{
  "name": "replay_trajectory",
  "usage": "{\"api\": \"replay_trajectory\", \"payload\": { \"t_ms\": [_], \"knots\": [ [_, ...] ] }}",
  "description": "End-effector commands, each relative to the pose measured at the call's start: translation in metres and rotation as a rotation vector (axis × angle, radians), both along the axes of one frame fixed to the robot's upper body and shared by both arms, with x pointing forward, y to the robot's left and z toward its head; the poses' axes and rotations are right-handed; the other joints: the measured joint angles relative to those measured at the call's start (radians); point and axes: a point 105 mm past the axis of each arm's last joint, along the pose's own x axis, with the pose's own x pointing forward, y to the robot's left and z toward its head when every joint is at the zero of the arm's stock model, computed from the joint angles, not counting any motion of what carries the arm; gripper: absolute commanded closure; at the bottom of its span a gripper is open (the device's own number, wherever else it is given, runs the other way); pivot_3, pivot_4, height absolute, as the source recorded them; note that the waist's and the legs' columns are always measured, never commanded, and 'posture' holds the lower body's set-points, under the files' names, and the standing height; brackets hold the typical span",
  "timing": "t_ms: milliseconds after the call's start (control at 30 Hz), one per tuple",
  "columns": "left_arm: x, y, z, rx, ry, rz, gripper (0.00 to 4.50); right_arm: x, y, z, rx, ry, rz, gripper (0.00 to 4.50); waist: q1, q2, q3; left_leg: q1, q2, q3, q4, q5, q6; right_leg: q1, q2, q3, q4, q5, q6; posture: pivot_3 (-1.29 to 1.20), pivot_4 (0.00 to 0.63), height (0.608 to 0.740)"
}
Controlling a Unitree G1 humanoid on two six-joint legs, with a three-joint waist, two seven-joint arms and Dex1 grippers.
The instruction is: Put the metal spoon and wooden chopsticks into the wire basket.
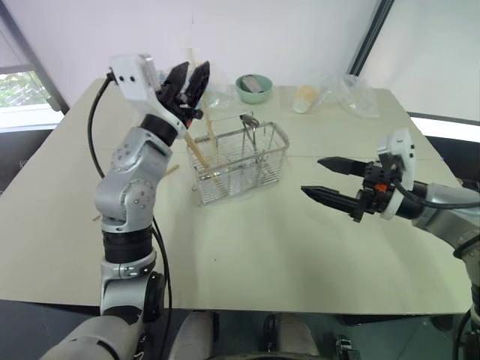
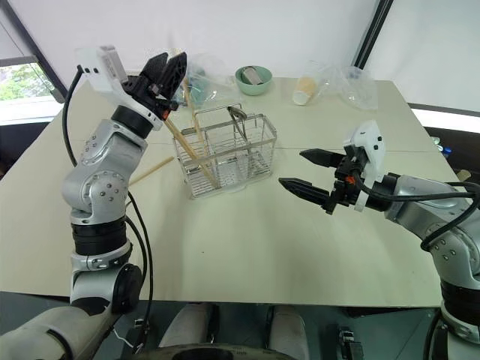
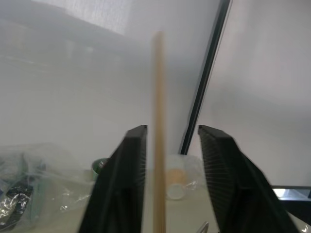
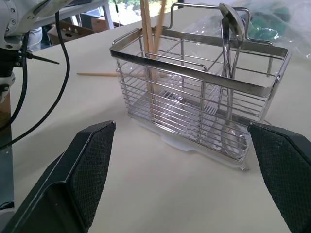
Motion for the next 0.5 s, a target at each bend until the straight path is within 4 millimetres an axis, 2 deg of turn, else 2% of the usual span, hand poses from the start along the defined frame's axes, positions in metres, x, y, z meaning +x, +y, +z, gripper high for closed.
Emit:
{"api": "replay_trajectory", "payload": {
  "t_ms": [33, 67, 200, 300, 400, 500],
  "knots": [
    [-0.002, 0.005, 0.01, -0.03, -0.022, 0.006, 0.43, -0.002, 0.002, 0.013, 0.004, -0.056, 0.01, 0.0, 0.0, 0.0, 0.0, 0.0, 0.0, 0.0, 0.0, 0.0, 0.0, 0.0, 0.0, 0.0, 0.0, 0.0, 0.0, 0.0, 0.15, 0.633],
    [-0.002, 0.006, 0.01, -0.032, -0.02, 0.008, 0.04, -0.001, 0.002, 0.013, 0.004, -0.056, 0.009, 0.0, 0.0, 0.0, 0.0, 0.0, 0.0, 0.0, 0.0, 0.0, 0.0, 0.0, 0.0, 0.0, 0.0, 0.0, 0.0, 0.0, 0.15, 0.633],
    [-0.002, 0.011, 0.011, -0.041, -0.012, 0.023, 0.04, 0.001, 0.002, 0.013, 0.007, -0.055, 0.004, 0.0, 0.0, 0.0, 0.0, 0.0, 0.0, 0.0, 0.0, 0.0, 0.0, 0.0, 0.0, 0.0, 0.0, 0.0, 0.0, 0.0, 0.15, 0.633],
    [-0.003, 0.021, 0.022, -0.058, -0.024, 0.049, 0.04, 0.002, 0.002, 0.013, 0.01, -0.054, 0.004, 0.0, 0.0, 0.0, 0.0, 0.0, 0.0, 0.0, 0.0, 0.0, 0.0, 0.0, 0.0, 0.0, 0.0, 0.0, 0.0, 0.0, 0.15, 0.633],
    [-0.007, 0.029, 0.043, -0.062, -0.067, 0.061, 0.04, 0.003, 0.003, 0.013, 0.01, -0.055, 0.006, 0.0, -0.001, 0.0, 0.001, 0.0, 0.0, -0.001, 0.0, 0.0, 0.0, 0.0, 0.001, 0.0, 0.0, 0.0, 0.0, 0.0, 0.15, 0.633],
    [-0.012, 0.05, 0.078, -0.024, -0.125, 0.087, 0.04, 0.006, 0.003, 0.014, 0.01, -0.058, 0.008, 0.0, -0.001, -0.001, 0.001, 0.0, 0.0, -0.001, 0.0, 0.0, 0.0, -0.001, 0.001, 0.0, 0.0, 0.0, 0.0, 0.0, 0.15, 0.633]
  ]
}}
